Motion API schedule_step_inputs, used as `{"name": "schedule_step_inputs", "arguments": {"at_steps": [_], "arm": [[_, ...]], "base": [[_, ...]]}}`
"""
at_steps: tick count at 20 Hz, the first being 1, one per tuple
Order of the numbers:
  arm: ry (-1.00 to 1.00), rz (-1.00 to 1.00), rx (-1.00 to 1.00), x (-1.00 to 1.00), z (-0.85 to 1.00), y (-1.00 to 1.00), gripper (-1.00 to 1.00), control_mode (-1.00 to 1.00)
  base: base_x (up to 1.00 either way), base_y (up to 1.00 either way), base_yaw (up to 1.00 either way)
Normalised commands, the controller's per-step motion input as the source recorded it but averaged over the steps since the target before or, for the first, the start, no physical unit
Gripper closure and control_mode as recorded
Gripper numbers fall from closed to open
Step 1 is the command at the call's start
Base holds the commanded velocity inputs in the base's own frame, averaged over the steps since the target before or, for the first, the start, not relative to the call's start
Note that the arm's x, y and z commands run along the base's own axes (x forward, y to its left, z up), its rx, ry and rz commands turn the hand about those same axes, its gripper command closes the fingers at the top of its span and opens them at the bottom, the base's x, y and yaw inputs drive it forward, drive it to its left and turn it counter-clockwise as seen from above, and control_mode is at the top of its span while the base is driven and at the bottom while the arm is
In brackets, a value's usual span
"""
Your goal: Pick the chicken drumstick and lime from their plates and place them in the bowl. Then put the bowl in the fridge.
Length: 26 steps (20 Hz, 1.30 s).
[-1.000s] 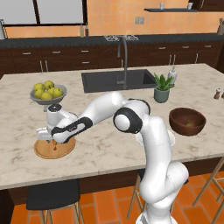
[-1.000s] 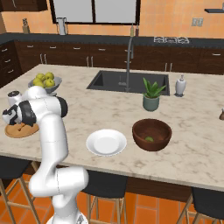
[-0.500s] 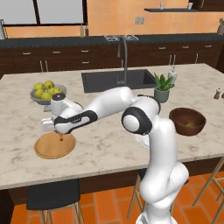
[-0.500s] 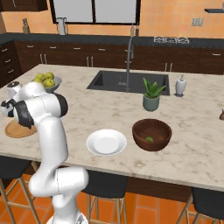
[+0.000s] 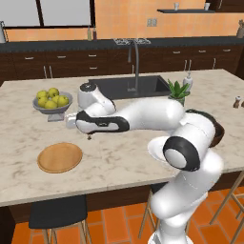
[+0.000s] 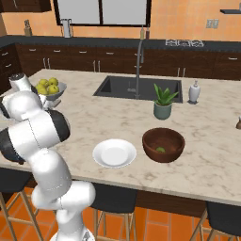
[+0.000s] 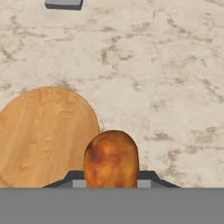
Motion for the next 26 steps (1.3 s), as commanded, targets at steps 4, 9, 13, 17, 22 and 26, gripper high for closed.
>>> {"name": "schedule_step_inputs", "arguments": {"at_steps": [4,9,13,17,22,26], "arm": [[0.00,0.00,0.02,-0.55,0.67,-1.00,1.00,-1.00],[0.00,0.00,0.03,-0.39,0.54,-1.00,1.00,-1.00],[0.00,0.00,0.04,-0.19,0.40,-1.00,1.00,-1.00],[0.00,0.02,0.02,-0.02,0.11,-1.00,1.00,-1.00],[0.00,0.00,0.00,0.00,0.00,-1.00,1.00,-1.00],[0.00,0.00,0.00,0.00,-0.01,-1.00,1.00,-1.00]], "base": [[0.00,0.00,0.00],[0.00,0.00,0.00],[0.00,0.00,0.00],[0.00,0.00,0.00],[0.00,0.00,0.00],[0.00,0.00,0.00]]}}
